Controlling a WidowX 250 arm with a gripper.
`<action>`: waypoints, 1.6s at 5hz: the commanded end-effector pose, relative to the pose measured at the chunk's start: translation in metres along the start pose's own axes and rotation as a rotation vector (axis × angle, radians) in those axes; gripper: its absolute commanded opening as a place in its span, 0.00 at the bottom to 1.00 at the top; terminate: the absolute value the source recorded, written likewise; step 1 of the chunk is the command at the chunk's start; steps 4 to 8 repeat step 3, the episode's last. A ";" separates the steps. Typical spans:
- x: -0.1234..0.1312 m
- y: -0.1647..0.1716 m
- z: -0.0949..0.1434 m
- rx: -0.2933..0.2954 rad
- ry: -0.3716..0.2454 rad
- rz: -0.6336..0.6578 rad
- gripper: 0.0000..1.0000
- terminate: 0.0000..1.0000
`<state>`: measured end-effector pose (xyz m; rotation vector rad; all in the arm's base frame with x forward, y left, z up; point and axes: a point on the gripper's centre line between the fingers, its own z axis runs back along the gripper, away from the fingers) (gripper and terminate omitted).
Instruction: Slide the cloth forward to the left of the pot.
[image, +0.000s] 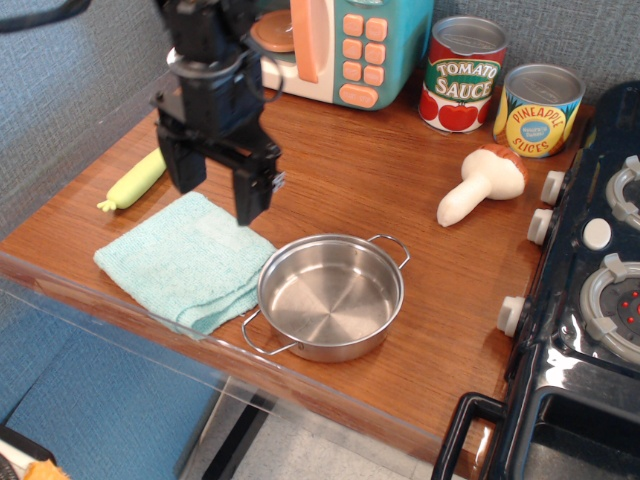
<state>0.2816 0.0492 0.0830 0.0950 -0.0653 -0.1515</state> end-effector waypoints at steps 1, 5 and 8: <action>0.000 -0.001 0.023 0.033 -0.032 0.009 1.00 0.00; 0.000 -0.001 0.023 0.033 -0.032 0.009 1.00 1.00; 0.000 -0.001 0.023 0.033 -0.032 0.009 1.00 1.00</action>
